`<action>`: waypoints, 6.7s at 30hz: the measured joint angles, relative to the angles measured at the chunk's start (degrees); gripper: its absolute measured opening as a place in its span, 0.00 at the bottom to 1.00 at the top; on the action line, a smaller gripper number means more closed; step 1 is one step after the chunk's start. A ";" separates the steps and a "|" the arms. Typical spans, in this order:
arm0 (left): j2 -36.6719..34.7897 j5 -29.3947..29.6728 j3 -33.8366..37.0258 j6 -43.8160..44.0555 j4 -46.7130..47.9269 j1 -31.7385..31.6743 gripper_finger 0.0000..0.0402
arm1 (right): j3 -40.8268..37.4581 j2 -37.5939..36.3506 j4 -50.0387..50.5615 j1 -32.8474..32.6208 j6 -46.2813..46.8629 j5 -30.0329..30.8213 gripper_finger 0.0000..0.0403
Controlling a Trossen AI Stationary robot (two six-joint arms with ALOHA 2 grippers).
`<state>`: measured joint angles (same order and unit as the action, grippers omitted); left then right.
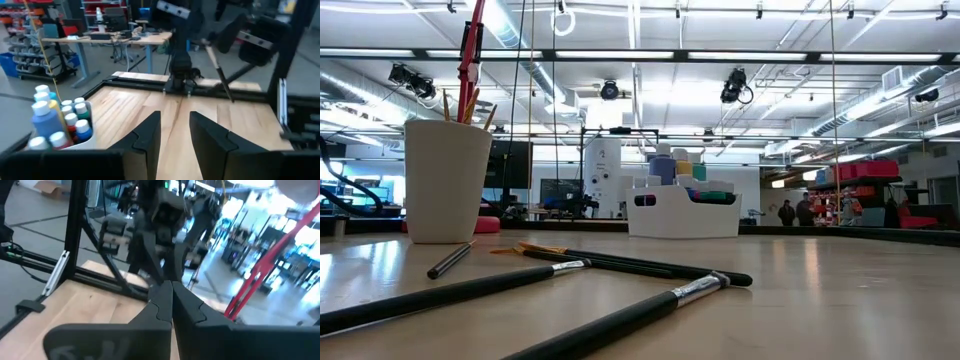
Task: Pick & Place Paint Supplies
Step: Put the silver paint brush into the white cup, then put the gold paint brush into the white cup
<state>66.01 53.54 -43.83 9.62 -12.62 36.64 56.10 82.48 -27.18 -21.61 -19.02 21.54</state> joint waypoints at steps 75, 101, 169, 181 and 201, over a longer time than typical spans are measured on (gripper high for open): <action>-8.05 5.58 -9.03 12.29 38.88 -3.25 0.07 | 0.02 -0.04 16.51 -0.74 14.09 -0.02 0.36; -15.03 -9.76 6.08 37.83 57.47 -3.23 0.14 | 0.07 1.72 17.79 -0.74 16.79 -0.20 0.34; -2.90 -2.57 -0.29 -0.62 17.11 -3.18 0.15 | 16.72 46.03 11.59 6.67 33.50 -2.75 0.22; -2.90 -3.43 -0.28 2.11 16.47 -3.18 0.15 | 16.22 43.21 14.63 6.69 33.19 -5.41 0.02; 0.85 -3.42 -0.25 0.45 14.08 -3.23 0.15 | 16.21 18.46 25.33 3.78 18.18 -4.27 0.00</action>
<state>66.86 50.12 -44.09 10.07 1.46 33.41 72.31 100.94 -1.86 -17.83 -0.84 17.27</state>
